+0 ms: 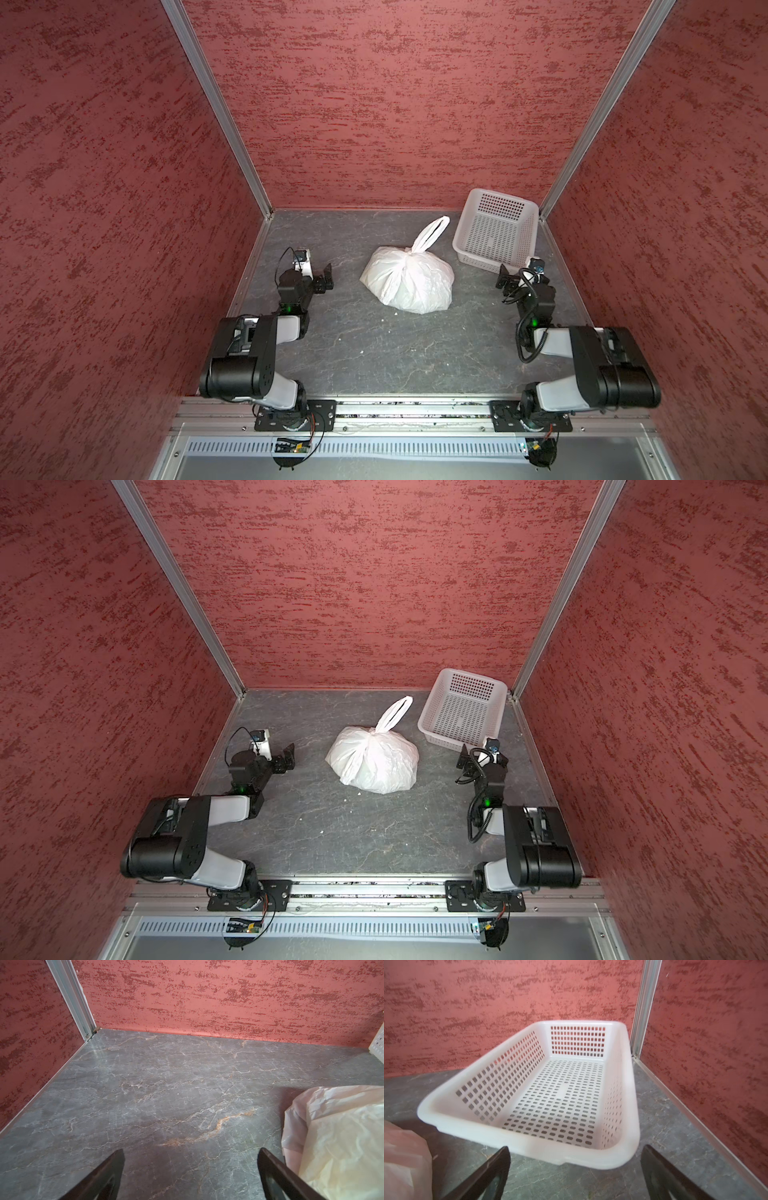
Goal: Untie the knot of the plastic bag and take out the fruit
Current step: Untie the plastic bag at the center of the table.
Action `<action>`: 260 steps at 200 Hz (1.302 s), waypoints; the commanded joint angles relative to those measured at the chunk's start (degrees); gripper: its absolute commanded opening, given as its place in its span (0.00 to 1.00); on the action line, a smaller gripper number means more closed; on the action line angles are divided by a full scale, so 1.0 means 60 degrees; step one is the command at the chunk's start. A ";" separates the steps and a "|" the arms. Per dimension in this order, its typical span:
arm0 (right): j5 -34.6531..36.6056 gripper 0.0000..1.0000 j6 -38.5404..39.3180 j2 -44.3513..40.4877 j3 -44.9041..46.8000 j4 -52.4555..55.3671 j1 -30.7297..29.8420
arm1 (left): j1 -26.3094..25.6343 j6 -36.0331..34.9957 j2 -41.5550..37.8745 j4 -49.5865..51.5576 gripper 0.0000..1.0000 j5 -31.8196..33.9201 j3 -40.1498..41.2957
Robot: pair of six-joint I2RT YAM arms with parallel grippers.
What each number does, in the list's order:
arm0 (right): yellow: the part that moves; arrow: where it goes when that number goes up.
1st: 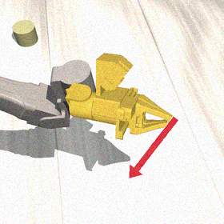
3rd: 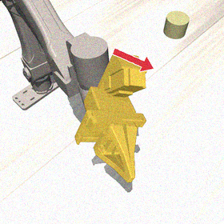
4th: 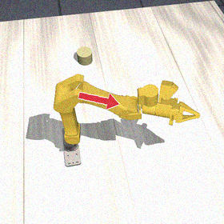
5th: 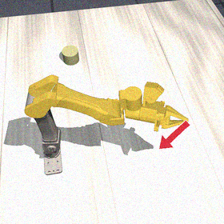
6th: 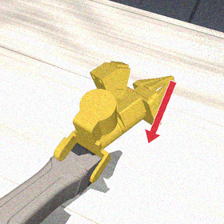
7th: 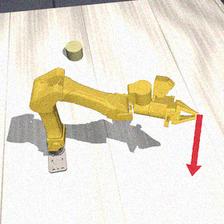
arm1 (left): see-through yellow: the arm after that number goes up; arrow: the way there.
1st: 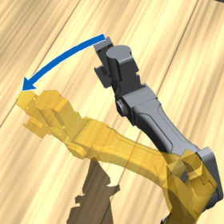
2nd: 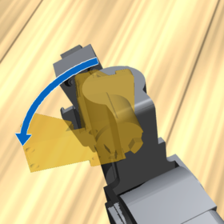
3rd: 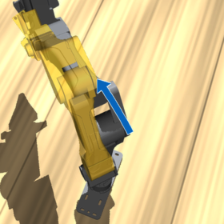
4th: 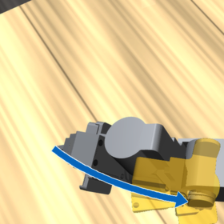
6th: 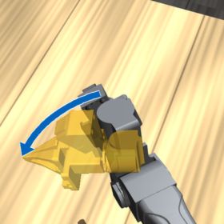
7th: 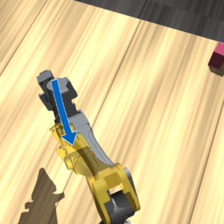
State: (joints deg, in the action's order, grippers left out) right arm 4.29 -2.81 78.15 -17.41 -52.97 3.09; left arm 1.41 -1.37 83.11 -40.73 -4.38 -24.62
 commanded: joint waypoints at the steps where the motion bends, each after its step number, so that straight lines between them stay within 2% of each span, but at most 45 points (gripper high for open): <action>1: 0.0158 0.99 -0.0463 -0.1519 -0.0875 0.3116 -0.0019 | -0.0360 -0.0309 -0.0724 0.2107 1.00 -0.0021 -0.0969; 21: 0.0362 0.99 -0.1033 -0.2754 -0.1496 0.5495 -0.0197 | -0.1097 -0.0273 -0.1089 0.3738 1.00 0.0470 -0.1527; 46: -0.0467 0.99 -0.1668 -0.3454 -0.2535 0.7727 -0.0613 | -0.2192 -0.0144 -0.1447 0.5093 1.00 0.0820 -0.2126; 70: -0.1621 0.99 -0.1936 -0.3233 -0.3503 0.8963 -0.1388 | -0.3013 0.0322 -0.1462 0.6265 1.00 0.0641 -0.2883; 105: -0.2617 0.99 -0.1823 -0.1868 -0.4861 0.9440 -0.3355 | -0.4086 0.1017 -0.1212 0.7089 1.00 0.0297 -0.3647; 133: -0.3044 0.99 -0.1481 -0.0208 -0.6191 0.9504 -0.4500 | -0.4307 0.1573 -0.0924 0.7292 1.00 -0.0311 -0.3975; 171: -0.3096 0.99 -0.0754 0.1745 -0.7917 1.0276 -0.5040 | -0.4307 0.1971 -0.0753 0.7437 1.00 -0.0803 -0.4249; 215: -0.3072 0.99 -0.0344 0.2814 -0.8973 1.1026 -0.5252 | -0.4278 0.2311 -0.0496 0.7379 1.00 -0.1009 -0.4275; 260: -0.2755 0.99 -0.0104 0.3380 -0.9275 1.1698 -0.5515 | -0.4165 0.2608 -0.0141 0.7328 1.00 -0.1121 -0.4494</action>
State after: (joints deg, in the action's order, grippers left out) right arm -13.23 -5.32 97.19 -71.59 13.19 -28.91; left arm -24.12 12.60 81.17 3.05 -9.58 -49.52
